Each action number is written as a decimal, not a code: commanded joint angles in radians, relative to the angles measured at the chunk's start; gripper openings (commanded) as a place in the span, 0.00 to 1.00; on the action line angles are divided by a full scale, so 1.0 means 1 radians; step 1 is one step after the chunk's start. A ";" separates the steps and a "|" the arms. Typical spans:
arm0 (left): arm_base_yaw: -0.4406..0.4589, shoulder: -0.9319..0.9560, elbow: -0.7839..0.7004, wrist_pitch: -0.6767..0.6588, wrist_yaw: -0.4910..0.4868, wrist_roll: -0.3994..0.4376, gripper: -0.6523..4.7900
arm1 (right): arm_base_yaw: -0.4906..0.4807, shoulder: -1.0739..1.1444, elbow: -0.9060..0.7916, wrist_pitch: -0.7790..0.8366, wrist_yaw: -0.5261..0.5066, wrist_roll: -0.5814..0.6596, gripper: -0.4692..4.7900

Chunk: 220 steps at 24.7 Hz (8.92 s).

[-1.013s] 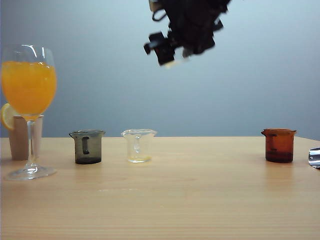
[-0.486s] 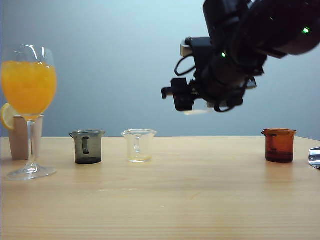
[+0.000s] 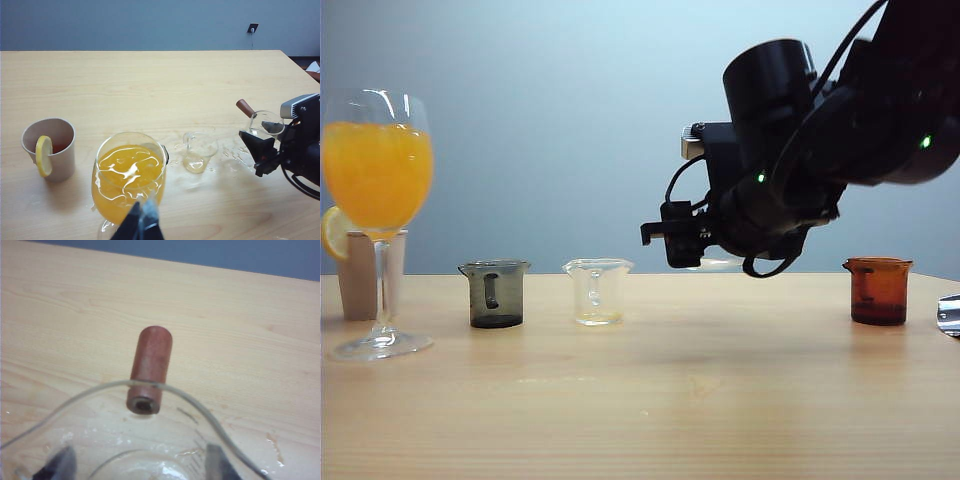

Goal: Pick up the third measuring cup from the left, pour the pineapple juice inside into the goblet, and finally put the measuring cup back in its original place.

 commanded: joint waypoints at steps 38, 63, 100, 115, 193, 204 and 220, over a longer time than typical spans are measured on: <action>-0.001 -0.002 0.003 0.035 0.004 0.000 0.11 | -0.020 0.194 0.119 0.031 -0.089 0.003 0.51; -0.001 -0.002 0.003 0.036 0.001 0.000 0.11 | -0.017 0.146 0.116 -0.032 -0.090 0.004 1.00; -0.001 -0.030 0.003 0.046 0.001 0.000 0.11 | -0.016 -0.624 0.114 -1.130 -0.271 0.068 0.08; -0.001 -0.277 -0.212 0.111 -0.077 0.000 0.11 | -0.017 -1.217 0.003 -1.232 -0.148 -0.031 0.08; 0.267 -0.499 -0.764 0.610 -0.093 0.087 0.19 | -0.240 -1.738 -0.441 -1.038 0.060 -0.068 0.08; 0.267 -0.499 -0.764 0.610 -0.093 0.087 0.19 | -0.525 -1.794 -0.695 -0.734 -0.289 -0.056 0.08; 0.267 -0.499 -0.764 0.609 -0.093 0.087 0.19 | -0.557 -1.875 -0.806 -0.665 -0.287 -0.056 0.08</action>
